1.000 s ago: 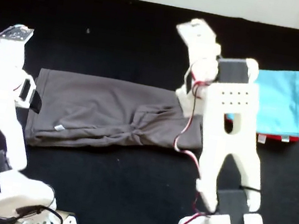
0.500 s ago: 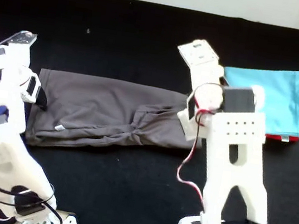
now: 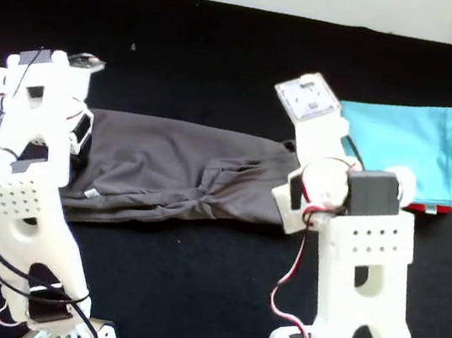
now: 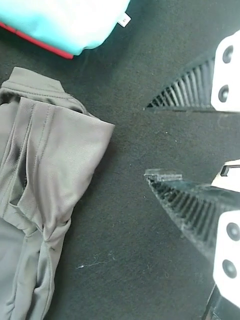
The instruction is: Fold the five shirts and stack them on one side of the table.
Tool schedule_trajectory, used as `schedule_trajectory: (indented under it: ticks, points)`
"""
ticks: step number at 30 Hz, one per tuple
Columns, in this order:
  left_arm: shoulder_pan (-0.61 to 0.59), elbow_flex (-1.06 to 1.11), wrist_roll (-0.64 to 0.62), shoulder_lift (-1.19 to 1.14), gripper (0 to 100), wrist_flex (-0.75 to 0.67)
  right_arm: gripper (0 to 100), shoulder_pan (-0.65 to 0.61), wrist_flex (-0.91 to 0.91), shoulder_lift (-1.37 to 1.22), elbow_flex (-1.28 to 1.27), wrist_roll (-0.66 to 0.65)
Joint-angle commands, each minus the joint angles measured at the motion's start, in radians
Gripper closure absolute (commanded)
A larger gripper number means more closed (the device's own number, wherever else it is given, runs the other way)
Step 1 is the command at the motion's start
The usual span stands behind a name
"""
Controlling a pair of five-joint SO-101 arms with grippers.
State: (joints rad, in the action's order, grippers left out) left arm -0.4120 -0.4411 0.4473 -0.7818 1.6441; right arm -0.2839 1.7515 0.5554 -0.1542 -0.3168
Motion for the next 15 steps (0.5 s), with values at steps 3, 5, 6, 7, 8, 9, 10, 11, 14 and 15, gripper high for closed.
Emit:
schedule_trajectory:
  ticks: [3,5,6,7,8,9,10,11,14,15]
  points:
    - [-0.094,-0.068,0.035,-0.053,99,0.017,82.4,-0.004,0.007,0.174,-0.104,0.006]
    - [-0.148,-0.122,0.066,-0.051,99,0.020,82.4,-0.001,-0.013,0.223,-0.189,0.006]
    - [-0.173,-0.156,0.081,-0.051,99,0.029,82.4,0.015,-0.035,0.249,-0.242,0.006]
    - [-0.197,-0.197,0.100,-0.054,99,0.049,82.4,0.038,-0.068,0.272,-0.300,0.006]
    - [-0.217,-0.242,0.117,-0.058,99,0.072,82.4,0.062,-0.105,0.291,-0.354,0.006]
    - [-0.236,-0.275,0.126,-0.059,99,0.087,82.4,0.096,-0.145,0.303,-0.406,0.006]
    - [-0.252,-0.303,0.132,-0.059,99,0.097,82.4,0.131,-0.182,0.314,-0.452,0.006]
    - [-0.265,-0.328,0.132,-0.056,99,0.103,82.4,0.162,-0.216,0.323,-0.496,0.006]
    - [-0.278,-0.369,0.132,-0.050,99,0.115,86.5,0.239,-0.283,0.348,-0.595,0.006]
    - [-0.278,-0.375,0.132,-0.048,99,0.118,91.9,0.257,-0.298,0.352,-0.618,0.005]
